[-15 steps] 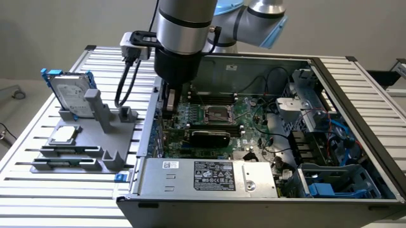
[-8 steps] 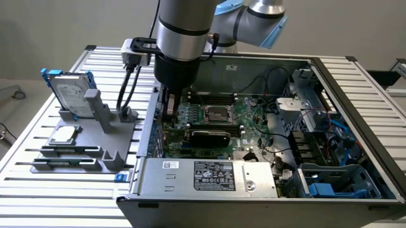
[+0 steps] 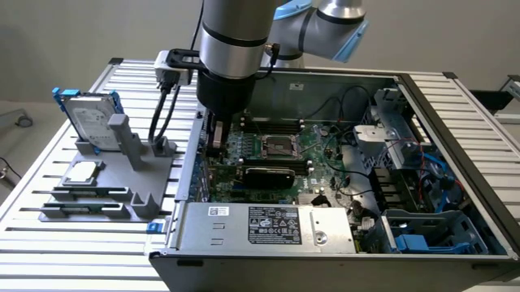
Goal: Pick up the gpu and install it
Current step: 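Press down on the gpu until it lock into place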
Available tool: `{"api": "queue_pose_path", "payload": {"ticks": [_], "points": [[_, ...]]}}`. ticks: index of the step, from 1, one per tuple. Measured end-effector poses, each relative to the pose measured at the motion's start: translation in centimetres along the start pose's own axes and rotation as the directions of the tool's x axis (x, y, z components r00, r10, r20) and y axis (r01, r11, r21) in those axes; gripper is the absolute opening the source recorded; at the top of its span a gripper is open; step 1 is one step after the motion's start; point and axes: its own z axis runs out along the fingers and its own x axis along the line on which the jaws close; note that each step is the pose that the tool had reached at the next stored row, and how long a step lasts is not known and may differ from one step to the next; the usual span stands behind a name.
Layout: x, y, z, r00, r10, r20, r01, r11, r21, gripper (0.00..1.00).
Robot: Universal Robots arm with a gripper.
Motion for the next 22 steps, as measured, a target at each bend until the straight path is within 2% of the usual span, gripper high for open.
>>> {"api": "queue_pose_path", "payload": {"ticks": [2, 5, 7, 22], "points": [[-0.02, 0.01, -0.06, 1.0000, 0.000, 0.0001, 0.000, 1.0000, -0.0018, 0.11], [-0.02, 0.07, -0.35, 1.0000, 0.000, 0.0000, 0.000, 1.0000, -0.0087, 0.11], [-0.02, 0.08, -0.36, 1.0000, 0.000, 0.0001, 0.000, 0.9999, -0.0102, 0.11], [-0.01, 0.07, -0.14, 1.0000, 0.000, -0.0004, 0.000, 0.9999, -0.0113, 0.11]]}}
